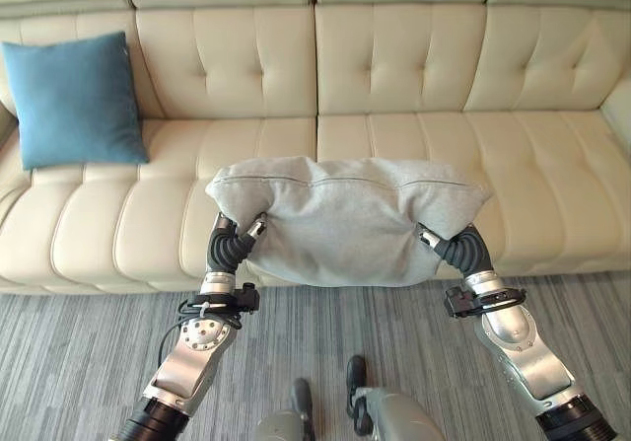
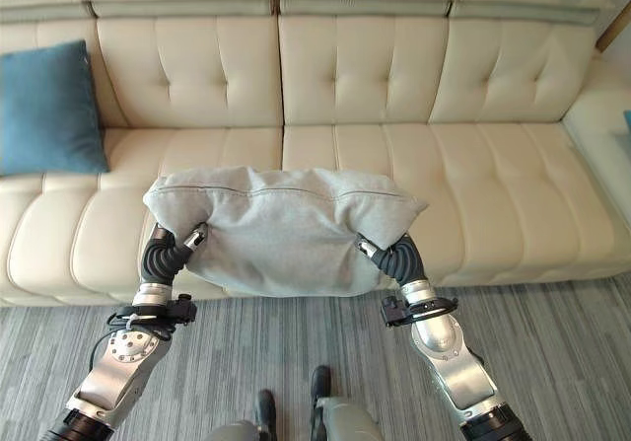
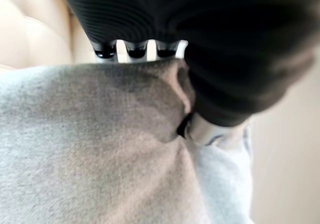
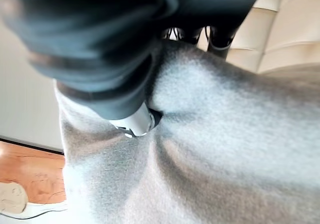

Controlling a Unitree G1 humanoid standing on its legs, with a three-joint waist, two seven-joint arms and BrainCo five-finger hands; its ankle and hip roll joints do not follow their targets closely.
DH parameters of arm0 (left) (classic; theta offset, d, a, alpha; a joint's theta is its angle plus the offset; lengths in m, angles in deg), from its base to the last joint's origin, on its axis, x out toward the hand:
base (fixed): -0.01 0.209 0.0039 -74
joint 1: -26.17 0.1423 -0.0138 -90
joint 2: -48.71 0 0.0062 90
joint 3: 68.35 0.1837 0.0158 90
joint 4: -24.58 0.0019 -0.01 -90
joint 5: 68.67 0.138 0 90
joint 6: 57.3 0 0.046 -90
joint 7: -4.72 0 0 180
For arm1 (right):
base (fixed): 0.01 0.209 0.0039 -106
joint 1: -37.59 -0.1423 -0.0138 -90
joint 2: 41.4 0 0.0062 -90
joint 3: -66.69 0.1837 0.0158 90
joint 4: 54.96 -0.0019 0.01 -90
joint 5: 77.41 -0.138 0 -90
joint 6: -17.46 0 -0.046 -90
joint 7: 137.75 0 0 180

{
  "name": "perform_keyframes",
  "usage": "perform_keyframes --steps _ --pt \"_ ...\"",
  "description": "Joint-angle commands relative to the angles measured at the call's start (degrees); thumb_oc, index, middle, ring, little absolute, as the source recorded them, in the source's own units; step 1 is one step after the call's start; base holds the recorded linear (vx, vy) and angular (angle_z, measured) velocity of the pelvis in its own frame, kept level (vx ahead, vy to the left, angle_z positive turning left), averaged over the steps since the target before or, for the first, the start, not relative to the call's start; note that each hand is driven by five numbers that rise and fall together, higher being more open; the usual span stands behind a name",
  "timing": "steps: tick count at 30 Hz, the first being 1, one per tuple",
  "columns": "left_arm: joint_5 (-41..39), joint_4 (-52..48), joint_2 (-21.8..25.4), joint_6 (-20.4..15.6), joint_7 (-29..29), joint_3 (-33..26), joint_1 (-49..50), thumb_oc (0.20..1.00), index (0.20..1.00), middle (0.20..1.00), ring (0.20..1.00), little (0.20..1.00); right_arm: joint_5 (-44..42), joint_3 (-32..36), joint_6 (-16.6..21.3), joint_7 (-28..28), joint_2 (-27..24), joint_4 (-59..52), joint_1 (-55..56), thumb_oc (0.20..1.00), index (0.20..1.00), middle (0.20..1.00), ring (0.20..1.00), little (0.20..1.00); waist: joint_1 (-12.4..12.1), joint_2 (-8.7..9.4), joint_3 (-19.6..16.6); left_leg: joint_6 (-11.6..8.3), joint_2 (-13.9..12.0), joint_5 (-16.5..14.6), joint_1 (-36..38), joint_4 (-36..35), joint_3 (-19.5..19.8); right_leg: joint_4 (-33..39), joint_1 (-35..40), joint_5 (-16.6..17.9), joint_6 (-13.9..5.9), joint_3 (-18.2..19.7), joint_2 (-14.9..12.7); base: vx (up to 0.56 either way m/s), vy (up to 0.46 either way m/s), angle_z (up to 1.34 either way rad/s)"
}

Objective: Pick up all the scattered cushions and arrange them neatly on the sofa.

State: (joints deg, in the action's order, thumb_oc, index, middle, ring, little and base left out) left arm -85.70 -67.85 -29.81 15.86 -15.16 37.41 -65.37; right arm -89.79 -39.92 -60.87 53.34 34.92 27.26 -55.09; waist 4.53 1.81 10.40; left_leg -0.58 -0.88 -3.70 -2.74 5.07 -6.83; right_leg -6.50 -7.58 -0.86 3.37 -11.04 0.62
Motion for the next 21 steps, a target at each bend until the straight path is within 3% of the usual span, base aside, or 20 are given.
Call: perform_keyframes --steps 1,4,6,9,16,18,21 --pt "1.05 -4.34 -1.86 -4.74 5.13 6.33 -3.80 0.200 0.200 0.200 0.200 0.200 0.58 -2.84 8.21 -3.70 2.20 -8.69 -3.20 0.200 0.200 0.200 0.200 0.200 0.60 0.36 -2.92 -5.71 -5.40 1.87 -2.13 5.28 -0.97 0.06 3.38 -4.85 -6.96 1.47 -2.88 0.09 -0.136 0.23" --pt "0.81 -4.27 -2.06 -4.31 5.68 6.34 -3.29 0.200 0.200 0.200 0.200 0.200 0.09 -1.83 8.13 -3.45 1.39 -9.50 -1.58 0.200 0.200 0.200 0.200 0.200 0.50 0.99 -2.66 -6.27 -6.44 3.26 -4.14 13.51 -1.97 0.83 5.89 -5.48 -5.89 1.32 -2.48 0.08 -0.114 0.07" --pt "0.54 -4.47 -2.04 -3.95 6.14 6.29 -3.06 0.200 0.200 0.200 0.200 0.200 0.04 -1.25 7.84 -3.33 1.05 -9.99 -1.09 0.200 0.200 0.200 0.200 0.200 0.35 1.11 -2.45 -5.81 -6.98 3.26 -5.82 14.11 -3.19 1.36 6.51 -5.74 -5.84 1.28 -2.67 0.06 -0.050 0.05" --pt "0.60 -4.67 -1.69 -3.43 6.64 5.66 -1.99 0.200 0.200 0.200 0.200 0.200 -0.06 -0.44 7.65 -3.31 0.84 -10.26 -0.48 0.200 0.200 0.200 0.200 0.200 -0.01 1.67 -3.17 -4.50 -6.63 1.56 -9.46 10.37 -5.99 2.02 6.76 -6.03 -6.32 1.37 -3.12 0.11 -0.012 0.06" --pt "0.82 -5.40 -1.78 -2.82 6.67 3.92 -0.40 0.200 0.200 0.200 0.200 0.200 -0.24 0.55 7.51 -2.08 2.04 -9.51 0.03 0.200 0.200 0.200 0.200 0.200 -2.83 1.26 -3.18 -5.31 -5.75 10.28 -15.97 0.28 -8.61 3.61 12.13 -8.26 -6.91 4.42 -0.22 0.23 0.052 -0.16" --pt "0.63 -5.98 -1.80 -2.84 7.39 3.52 0.98 0.200 0.200 0.200 0.200 0.200 -0.38 0.48 7.29 -2.89 2.37 -9.76 0.44 0.200 0.200 0.200 0.200 0.200 -3.35 0.91 -3.89 -4.48 -5.52 10.53 -13.73 -2.24 -8.52 3.48 13.38 -9.01 -7.12 5.84 0.02 0.36 0.174 -0.61" --pt "0.24 -6.51 -1.10 -3.17 7.65 3.39 1.96 0.200 0.200 0.200 0.200 0.200 -0.19 -1.24 6.95 -3.55 3.59 -9.25 -1.27 0.200 0.200 0.200 0.200 0.200 -4.05 1.65 -4.89 -2.81 -4.38 9.03 -12.10 -0.88 -8.45 0.49 14.22 -10.03 -8.61 7.71 -2.31 0.24 0.163 -0.69"
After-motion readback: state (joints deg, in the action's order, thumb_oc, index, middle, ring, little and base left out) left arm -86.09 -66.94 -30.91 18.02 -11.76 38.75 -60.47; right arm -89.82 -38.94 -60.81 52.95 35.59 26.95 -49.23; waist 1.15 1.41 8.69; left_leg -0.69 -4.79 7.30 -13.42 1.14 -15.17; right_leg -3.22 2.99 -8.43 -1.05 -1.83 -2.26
